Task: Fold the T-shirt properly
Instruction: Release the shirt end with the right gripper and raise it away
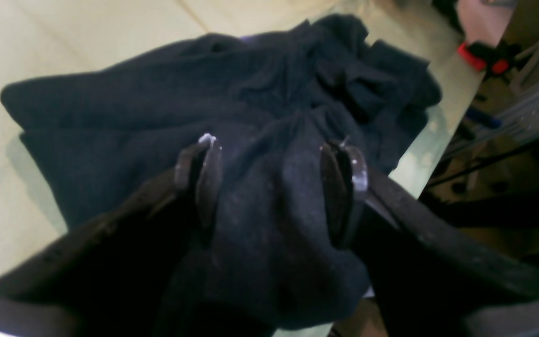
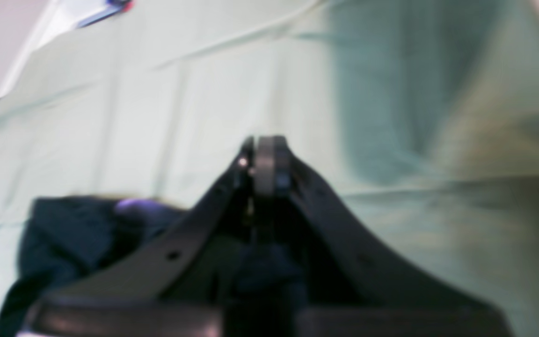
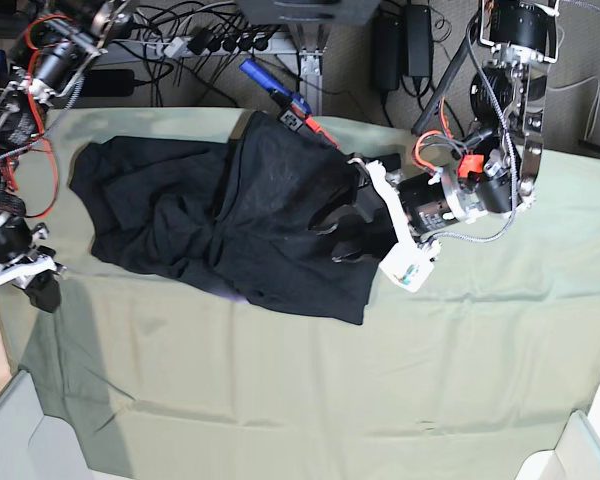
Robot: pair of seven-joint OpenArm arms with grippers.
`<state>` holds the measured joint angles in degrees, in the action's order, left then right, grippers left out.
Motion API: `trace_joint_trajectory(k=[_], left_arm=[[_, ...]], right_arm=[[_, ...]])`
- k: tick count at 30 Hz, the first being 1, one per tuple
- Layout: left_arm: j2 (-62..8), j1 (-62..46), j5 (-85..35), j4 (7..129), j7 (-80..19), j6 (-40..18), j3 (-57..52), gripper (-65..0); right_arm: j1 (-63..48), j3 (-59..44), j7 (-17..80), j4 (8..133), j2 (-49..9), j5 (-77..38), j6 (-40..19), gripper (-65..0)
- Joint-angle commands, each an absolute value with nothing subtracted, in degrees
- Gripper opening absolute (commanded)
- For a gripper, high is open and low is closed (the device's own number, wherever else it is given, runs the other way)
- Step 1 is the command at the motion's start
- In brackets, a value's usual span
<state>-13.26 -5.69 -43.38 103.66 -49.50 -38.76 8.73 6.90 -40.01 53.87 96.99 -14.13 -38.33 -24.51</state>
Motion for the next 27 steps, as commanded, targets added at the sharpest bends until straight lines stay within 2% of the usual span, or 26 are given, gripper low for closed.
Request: trace_joint_trajectory(k=[1,9,10,12,13,14,27], left_arm=[[-13.5,-4.95,-44.56,104.68,-48.56,-40.0,8.56,-28.0],[-13.47,-4.93,-44.77,104.68,-48.69,-40.0,8.56,-28.0],[-13.47,-4.93,-44.77,104.66,-48.69,-40.0,8.56,-28.0],[-13.5,-4.93,-44.75,104.68,-48.69,-40.0,8.56,-28.0],[-13.5,-4.93,-44.75,104.66,-48.69,-40.0,8.56,-28.0],[-13.5,-4.93,-44.75,104.66,-48.71,-40.0,8.56,-28.0],[-13.5,-4.93,-43.33,104.66,-48.66,-40.0,8.56,-28.0]], right_arm=[[7.27,-40.91,52.77,97.25,-16.21,-39.62,-28.49,-65.0],[5.21,-41.5,53.84,83.96,-20.99,-41.3,-28.32,-65.0],[5.21,-41.5,54.17,81.82,-21.52,-41.87,-28.32,-59.1],[5.19,-41.17,54.98,78.06,-22.83,-43.77,-28.34,-37.7],[5.21,-40.69,55.83,76.49,-23.46,-44.99,-28.38,-29.9],[5.19,-39.94,56.55,75.37,-24.03,-46.02,-28.51,-26.1],[5.17,-25.91,59.94,72.73,-24.88,-46.94,-28.47,-25.6]])
